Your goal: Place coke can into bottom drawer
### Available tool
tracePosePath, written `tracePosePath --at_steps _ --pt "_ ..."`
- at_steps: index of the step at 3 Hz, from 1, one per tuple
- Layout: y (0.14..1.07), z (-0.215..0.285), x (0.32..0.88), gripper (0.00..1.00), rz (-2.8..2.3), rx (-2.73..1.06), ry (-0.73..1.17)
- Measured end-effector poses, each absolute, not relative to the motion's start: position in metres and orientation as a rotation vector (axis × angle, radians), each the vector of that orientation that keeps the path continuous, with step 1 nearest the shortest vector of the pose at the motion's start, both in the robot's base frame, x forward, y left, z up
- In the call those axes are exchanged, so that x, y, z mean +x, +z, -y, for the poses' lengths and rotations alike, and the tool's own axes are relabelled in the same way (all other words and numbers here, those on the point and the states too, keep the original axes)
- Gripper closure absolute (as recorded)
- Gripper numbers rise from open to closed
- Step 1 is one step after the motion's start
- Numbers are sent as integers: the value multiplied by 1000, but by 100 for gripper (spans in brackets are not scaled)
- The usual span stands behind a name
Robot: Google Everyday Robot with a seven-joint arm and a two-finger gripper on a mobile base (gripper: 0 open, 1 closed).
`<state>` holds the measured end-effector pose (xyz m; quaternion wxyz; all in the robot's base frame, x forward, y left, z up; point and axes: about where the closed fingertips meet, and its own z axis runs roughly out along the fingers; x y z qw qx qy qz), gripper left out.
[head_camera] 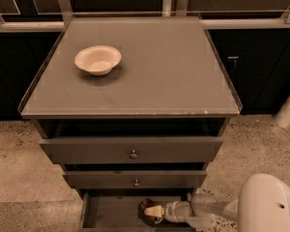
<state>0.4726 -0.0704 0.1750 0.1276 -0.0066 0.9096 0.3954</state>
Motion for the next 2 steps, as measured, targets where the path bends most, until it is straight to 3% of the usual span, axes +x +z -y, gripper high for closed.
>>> tracePosePath --at_steps 1,2 --pt "175 70 473 0 -2646 -19 1150" --pt "175 70 473 0 -2646 -19 1150"
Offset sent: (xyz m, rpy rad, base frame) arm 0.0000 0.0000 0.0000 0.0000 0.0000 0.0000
